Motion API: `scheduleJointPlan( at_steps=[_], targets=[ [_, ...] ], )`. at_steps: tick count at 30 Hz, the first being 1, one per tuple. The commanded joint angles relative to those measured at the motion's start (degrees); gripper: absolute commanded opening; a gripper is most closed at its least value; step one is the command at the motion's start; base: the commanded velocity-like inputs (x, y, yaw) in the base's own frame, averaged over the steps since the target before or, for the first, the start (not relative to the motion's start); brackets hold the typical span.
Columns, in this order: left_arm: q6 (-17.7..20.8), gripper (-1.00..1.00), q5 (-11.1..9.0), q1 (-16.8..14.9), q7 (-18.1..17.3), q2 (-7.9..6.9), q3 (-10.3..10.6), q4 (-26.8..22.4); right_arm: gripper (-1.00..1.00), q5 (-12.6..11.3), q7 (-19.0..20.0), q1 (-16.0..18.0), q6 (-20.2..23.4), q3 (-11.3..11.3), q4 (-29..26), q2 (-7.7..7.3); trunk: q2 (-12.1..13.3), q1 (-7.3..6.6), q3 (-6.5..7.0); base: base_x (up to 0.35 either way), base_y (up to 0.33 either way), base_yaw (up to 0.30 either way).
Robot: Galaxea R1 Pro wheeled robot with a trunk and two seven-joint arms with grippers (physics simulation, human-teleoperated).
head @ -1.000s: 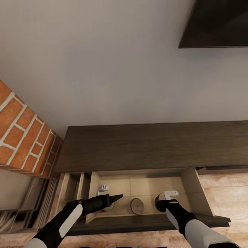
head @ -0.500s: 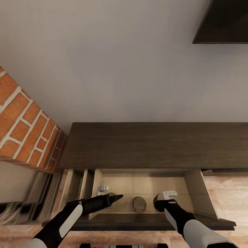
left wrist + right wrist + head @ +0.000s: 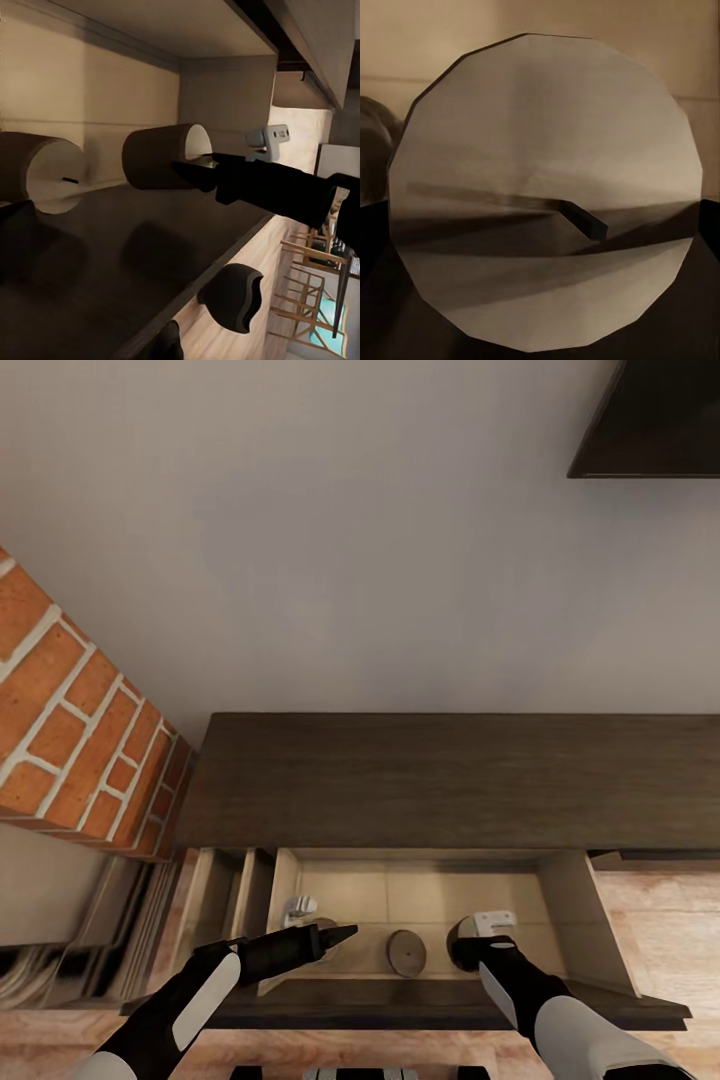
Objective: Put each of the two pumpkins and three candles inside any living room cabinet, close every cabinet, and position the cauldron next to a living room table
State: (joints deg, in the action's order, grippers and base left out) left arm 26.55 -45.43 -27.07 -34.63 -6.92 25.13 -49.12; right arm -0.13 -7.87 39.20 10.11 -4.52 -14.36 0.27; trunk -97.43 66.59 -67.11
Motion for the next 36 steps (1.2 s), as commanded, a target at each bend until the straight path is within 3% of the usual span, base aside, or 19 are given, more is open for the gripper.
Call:
scheduleJointPlan(
  at_steps=[1,36],
  targets=[
    [0.0,1.00,0.0,0.0,0.0,-0.01,0.0,0.0,-1.00,0.0,0.0,0.0,0.0,0.0,-0.1,-0.05,-0.4,0.23,-0.19,0.000,0.000,0.000],
    [0.0,1.00,0.0,0.0,0.0,0.07,0.0,0.0,-1.00,-0.1,-0.2,0.0,0.0,0.2,-2.9,-0.15,-14.5,7.91,-6.35,0.000,0.000,-0.030]
  ],
)
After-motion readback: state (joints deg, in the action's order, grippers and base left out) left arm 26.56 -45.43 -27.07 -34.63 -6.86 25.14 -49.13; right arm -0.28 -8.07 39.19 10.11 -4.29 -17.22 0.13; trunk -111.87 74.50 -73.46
